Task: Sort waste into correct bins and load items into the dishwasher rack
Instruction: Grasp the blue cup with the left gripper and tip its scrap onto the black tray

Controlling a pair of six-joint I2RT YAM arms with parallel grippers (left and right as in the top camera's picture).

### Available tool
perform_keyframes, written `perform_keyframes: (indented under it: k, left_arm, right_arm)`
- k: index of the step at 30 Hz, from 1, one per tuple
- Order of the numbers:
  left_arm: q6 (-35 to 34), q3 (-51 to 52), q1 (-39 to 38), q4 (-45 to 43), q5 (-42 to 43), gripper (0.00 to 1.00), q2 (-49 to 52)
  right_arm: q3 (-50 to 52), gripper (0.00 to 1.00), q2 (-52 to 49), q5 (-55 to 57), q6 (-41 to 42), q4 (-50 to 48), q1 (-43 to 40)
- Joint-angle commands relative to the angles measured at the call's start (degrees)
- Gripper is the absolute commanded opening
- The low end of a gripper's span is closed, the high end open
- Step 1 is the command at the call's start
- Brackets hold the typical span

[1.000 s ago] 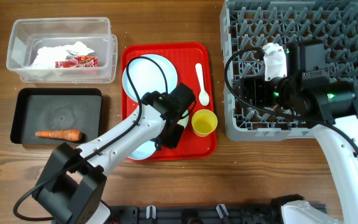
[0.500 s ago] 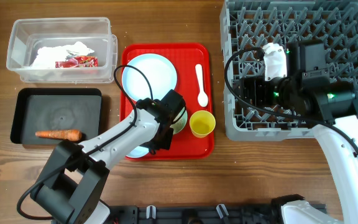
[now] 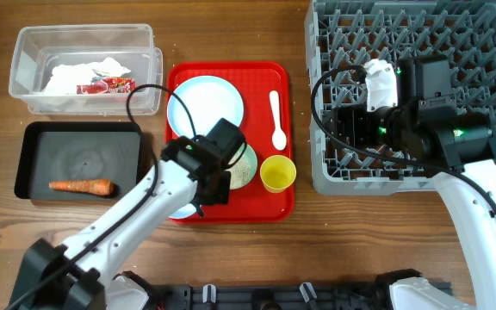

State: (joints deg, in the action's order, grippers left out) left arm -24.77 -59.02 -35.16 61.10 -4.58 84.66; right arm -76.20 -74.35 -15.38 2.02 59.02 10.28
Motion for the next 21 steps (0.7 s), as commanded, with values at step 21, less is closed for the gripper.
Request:
perform_keyframes:
  k: [21]
  left_arm:
    - [-1.44, -1.33, 21.27, 0.31, 10.36, 0.04, -10.62]
  right_arm:
    - [0.52, 0.90, 0.63, 0.31, -0.50, 0.17, -0.13]
